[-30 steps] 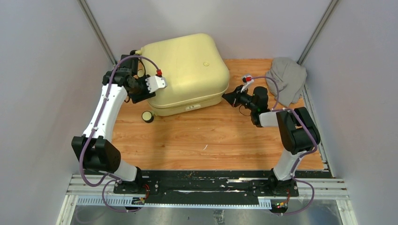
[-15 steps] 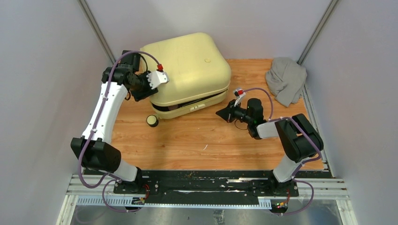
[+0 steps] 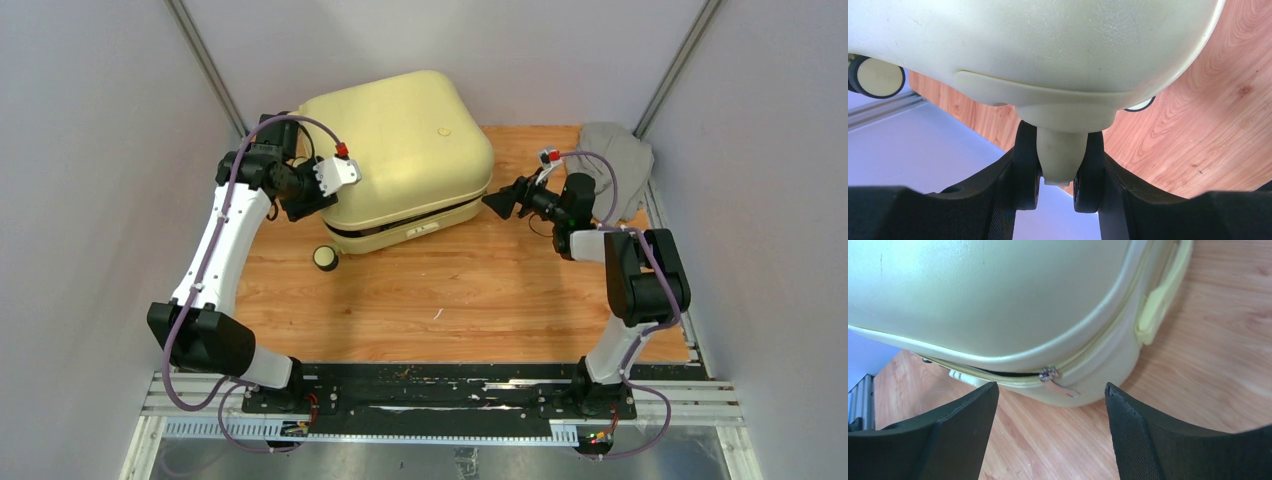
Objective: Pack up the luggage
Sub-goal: Zip the luggage at the center of the board.
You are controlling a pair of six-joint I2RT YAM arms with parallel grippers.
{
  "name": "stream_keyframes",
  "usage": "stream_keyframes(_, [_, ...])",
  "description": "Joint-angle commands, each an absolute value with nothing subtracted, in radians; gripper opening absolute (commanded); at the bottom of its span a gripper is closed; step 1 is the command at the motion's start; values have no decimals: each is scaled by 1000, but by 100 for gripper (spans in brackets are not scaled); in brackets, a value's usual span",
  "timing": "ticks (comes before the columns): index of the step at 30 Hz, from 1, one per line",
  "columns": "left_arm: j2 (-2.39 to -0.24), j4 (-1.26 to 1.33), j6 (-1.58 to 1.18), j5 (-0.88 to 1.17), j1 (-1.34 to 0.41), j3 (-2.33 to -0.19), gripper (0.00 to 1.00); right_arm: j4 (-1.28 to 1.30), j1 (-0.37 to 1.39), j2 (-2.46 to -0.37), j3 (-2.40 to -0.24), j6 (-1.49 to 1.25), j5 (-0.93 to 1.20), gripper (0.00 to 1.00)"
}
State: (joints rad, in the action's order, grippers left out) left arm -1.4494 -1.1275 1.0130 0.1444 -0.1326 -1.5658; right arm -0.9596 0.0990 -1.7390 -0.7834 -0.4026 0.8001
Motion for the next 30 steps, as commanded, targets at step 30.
stream_keyframes(30, [-1345,-1054,1035,172,-164,-1563,0,-886,135,-1894,-961,-217,890,51])
